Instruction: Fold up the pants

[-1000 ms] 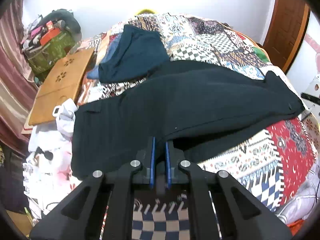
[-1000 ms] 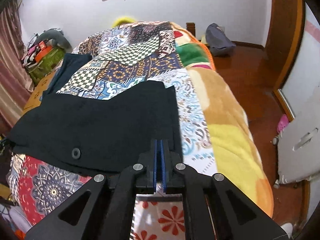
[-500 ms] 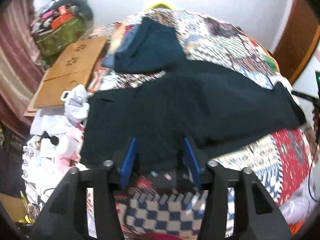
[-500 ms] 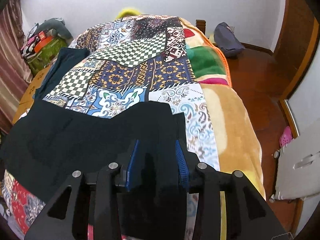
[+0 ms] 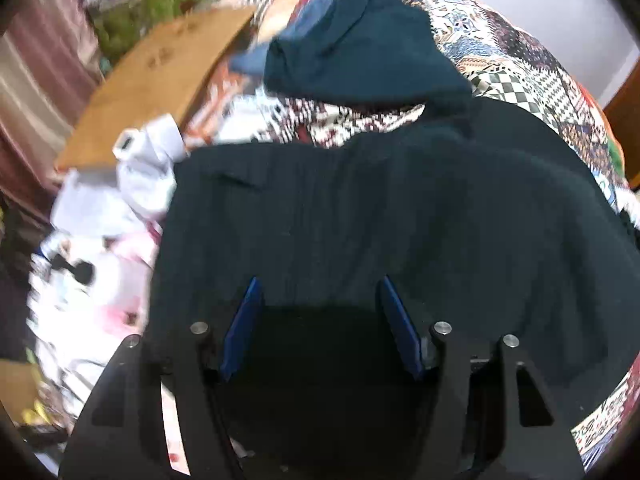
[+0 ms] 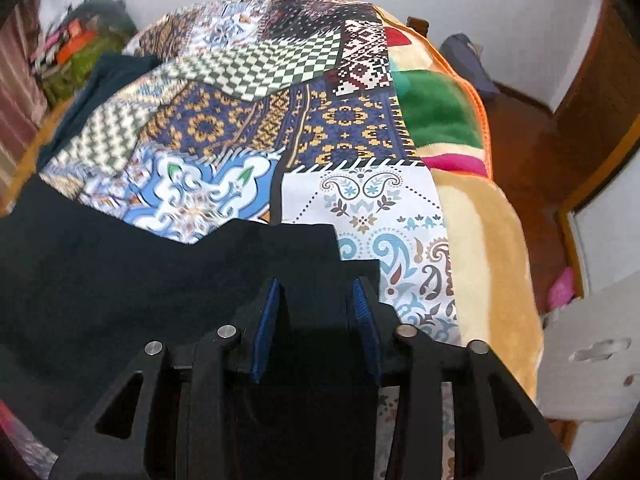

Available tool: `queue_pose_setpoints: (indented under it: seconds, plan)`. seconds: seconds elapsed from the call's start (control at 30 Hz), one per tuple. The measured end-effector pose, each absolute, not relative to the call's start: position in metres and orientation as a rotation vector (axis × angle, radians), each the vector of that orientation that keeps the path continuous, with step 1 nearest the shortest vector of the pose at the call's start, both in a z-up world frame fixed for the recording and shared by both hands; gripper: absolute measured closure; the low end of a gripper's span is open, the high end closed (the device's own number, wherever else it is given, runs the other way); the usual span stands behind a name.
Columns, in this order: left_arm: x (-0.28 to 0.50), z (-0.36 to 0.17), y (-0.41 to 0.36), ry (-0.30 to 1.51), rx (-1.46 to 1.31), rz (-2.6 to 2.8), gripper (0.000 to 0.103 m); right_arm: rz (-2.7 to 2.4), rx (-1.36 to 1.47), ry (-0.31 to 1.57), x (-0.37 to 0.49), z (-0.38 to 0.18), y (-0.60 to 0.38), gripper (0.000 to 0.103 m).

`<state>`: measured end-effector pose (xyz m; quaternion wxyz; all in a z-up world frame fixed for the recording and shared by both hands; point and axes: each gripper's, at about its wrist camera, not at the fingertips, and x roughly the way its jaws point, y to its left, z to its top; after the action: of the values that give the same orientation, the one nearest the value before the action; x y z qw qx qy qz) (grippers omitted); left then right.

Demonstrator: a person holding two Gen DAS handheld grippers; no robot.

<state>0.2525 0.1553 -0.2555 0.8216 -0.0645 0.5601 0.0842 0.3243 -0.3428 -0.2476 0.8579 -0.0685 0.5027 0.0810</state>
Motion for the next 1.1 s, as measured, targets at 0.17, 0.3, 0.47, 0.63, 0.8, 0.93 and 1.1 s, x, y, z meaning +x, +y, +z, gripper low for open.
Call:
queue_pose_setpoints:
  seconds: [0.17,0.3,0.47,0.63,0.8,0.93,1.1]
  plan:
    - [0.25,-0.256,0.156,1.186,-0.152,0.175,0.04,0.15,-0.157,1.003,0.316,-0.236,-0.351,0.101]
    - [0.249,-0.253,0.154,1.185,-0.119,0.177,0.04,0.09,-0.131,0.923,0.302,-0.214,-0.368,0.102]
    - [0.247,-0.248,0.151,1.179,-0.096,0.184,0.04,-0.043,-0.151,1.022,0.307,-0.235,-0.392,0.103]
    - [0.229,-0.227,0.149,1.146,-0.08,0.165,0.04,0.026,-0.014,0.98,0.281,-0.21,-0.401,0.101]
    - [0.201,-0.204,0.139,1.096,-0.046,0.139,0.032,0.144,0.015,0.927,0.245,-0.18,-0.376,0.084]
    - [0.178,-0.191,0.119,1.06,0.017,0.102,0.028,0.223,-0.003,0.901,0.227,-0.175,-0.348,0.065]
    - [0.169,-0.179,0.097,1.03,0.048,0.049,0.025,0.275,0.023,0.904,0.211,-0.188,-0.326,0.057]
